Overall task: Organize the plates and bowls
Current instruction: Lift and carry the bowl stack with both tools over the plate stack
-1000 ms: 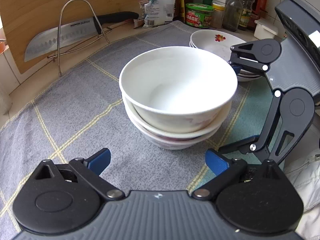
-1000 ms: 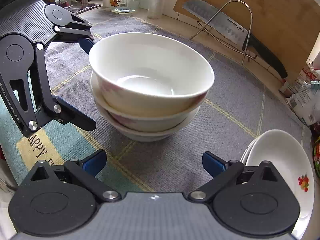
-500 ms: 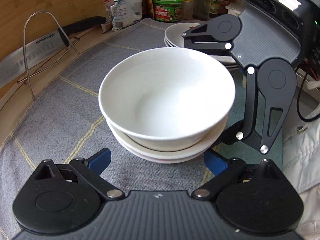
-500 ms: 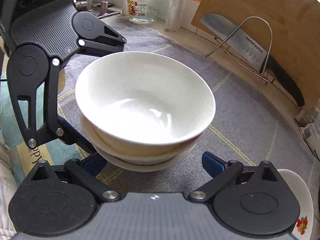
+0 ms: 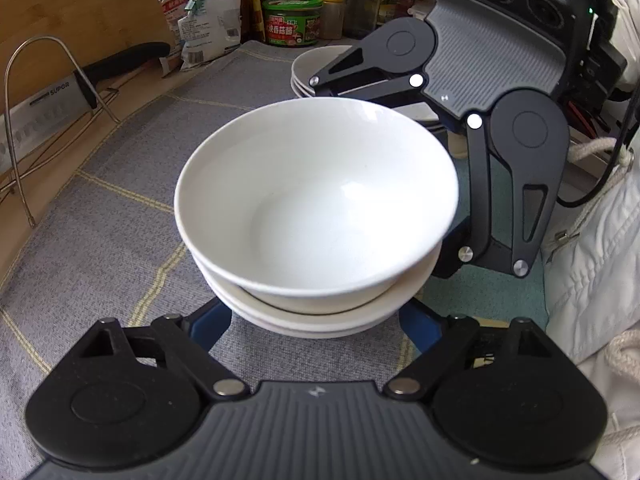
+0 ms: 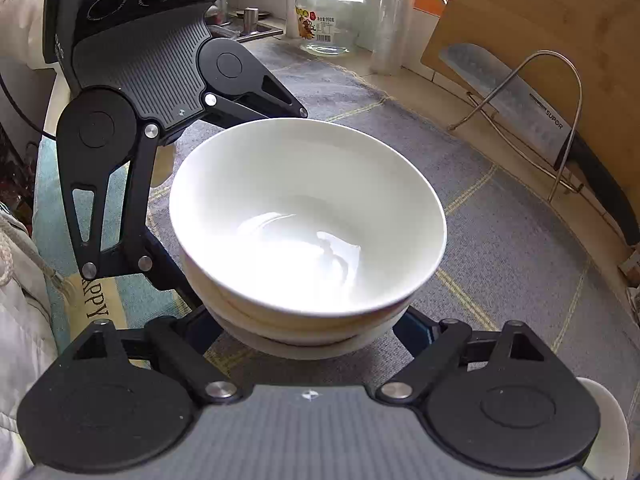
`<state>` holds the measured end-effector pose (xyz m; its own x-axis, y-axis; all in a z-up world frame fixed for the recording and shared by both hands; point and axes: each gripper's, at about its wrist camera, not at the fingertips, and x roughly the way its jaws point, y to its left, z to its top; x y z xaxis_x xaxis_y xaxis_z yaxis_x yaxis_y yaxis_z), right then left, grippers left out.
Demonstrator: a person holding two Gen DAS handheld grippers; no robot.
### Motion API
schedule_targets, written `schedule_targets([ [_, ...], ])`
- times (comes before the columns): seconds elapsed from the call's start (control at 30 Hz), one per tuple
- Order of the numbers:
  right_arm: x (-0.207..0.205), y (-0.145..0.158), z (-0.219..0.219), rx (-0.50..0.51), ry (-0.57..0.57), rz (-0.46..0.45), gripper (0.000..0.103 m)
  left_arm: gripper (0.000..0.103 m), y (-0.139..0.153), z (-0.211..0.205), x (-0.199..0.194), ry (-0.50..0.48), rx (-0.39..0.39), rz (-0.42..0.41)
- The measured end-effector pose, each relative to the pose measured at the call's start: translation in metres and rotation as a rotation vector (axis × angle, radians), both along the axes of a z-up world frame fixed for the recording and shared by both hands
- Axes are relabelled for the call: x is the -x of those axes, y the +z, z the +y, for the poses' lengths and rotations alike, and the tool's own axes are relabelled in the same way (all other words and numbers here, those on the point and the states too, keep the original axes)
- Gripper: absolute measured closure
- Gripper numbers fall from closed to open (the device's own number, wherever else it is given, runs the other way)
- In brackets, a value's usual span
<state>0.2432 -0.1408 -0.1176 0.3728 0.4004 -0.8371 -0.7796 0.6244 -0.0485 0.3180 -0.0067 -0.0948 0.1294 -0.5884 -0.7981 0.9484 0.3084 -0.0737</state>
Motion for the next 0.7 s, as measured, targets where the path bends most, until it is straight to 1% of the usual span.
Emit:
schedule_targets([
  [0.13, -0.0007, 0.0011, 0.0019, 0.011, 0.026, -0.004, 0.012, 0.014, 0.0023, 0.0000, -0.0001, -0.021, 0.010, 0.001],
  [0.33, 0.0000, 0.0019, 0.0016, 0.022, 0.033, -0.004, 0.012, 0.014, -0.0013, -0.0024, -0.0048, -0.036, 0.015, 0.006],
  [0.5, 0.0011, 0.0061, -0.0001, 0.047, 0.056, -0.011, 0.012, 0.015, -0.0006, -0.0030, -0.0044, -0.050, 0.018, -0.029],
  [0.7, 0.0022, 0.0078, 0.0009, 0.061, 0.058, -0.014, 0.013, 0.016, 0.0003, -0.0040, -0.0073, -0.062, 0.015, -0.025],
])
